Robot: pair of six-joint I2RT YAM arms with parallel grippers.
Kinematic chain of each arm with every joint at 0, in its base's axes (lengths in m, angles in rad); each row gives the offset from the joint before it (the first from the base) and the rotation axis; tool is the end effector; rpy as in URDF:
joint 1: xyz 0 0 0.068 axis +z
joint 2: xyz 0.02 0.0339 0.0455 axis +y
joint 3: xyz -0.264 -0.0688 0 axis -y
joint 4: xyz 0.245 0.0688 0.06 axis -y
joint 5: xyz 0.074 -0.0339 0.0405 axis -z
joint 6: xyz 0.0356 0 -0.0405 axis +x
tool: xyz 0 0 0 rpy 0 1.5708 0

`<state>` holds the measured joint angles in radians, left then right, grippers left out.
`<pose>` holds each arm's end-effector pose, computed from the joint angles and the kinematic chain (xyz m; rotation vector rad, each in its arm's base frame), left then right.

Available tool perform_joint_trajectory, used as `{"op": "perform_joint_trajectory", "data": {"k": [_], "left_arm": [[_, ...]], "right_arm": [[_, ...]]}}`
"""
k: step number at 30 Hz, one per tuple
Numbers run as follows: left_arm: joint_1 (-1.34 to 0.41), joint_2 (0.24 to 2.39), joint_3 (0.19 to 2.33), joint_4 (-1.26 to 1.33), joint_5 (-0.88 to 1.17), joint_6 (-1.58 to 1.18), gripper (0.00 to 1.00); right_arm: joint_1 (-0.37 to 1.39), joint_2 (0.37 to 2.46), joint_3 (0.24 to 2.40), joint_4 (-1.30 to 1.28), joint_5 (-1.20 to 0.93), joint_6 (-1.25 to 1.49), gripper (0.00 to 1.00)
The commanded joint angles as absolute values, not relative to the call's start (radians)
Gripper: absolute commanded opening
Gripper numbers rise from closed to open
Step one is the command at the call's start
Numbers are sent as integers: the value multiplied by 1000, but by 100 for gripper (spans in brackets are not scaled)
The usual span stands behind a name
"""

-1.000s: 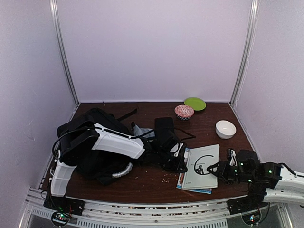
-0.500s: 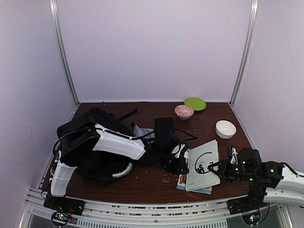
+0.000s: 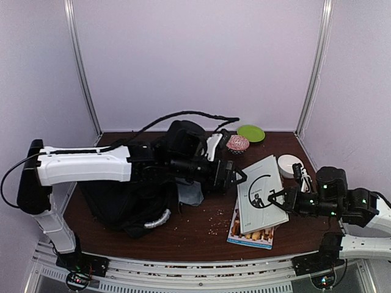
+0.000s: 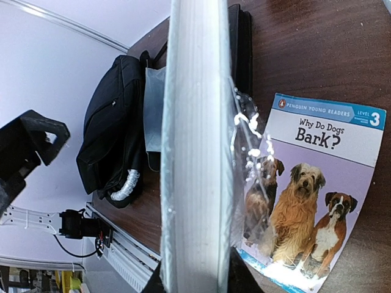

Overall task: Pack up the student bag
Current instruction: Pick up the book from the center of the board.

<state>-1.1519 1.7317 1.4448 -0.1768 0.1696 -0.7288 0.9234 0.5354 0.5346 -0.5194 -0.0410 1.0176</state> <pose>0.1620 -0.3787 0.3135 0.6029 2.2302 -1.2673 0.0791 0.1070 0.2535 0.0821 2.3315 1.1427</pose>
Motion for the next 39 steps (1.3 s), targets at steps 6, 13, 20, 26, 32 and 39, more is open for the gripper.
{"op": "perform_joint_trajectory", "data": {"k": [6,13,20,26,32,39], "left_arm": [[-1110,1192,1034,-185,-128,-490,98],[-1086,1034,964,-235,302,-239,98],[-1079,1002,979,-315,448,-215,98],[-1058,975,960,-328,516,-232,98],[-1028,965,891,-214,558,-305,98],[-1028,1028,895,-115,677,-364,82]], "right_arm": [[969,702,716,-247,-397,735,0],[1107,894,838,-202,-555,496,0],[1131,1006,897,-152,-665,403,0],[1134,1025,919,-127,-724,374,0],[1136,1017,941,-146,-751,350,0],[1135,1011,952,-148,-741,329,0]]}}
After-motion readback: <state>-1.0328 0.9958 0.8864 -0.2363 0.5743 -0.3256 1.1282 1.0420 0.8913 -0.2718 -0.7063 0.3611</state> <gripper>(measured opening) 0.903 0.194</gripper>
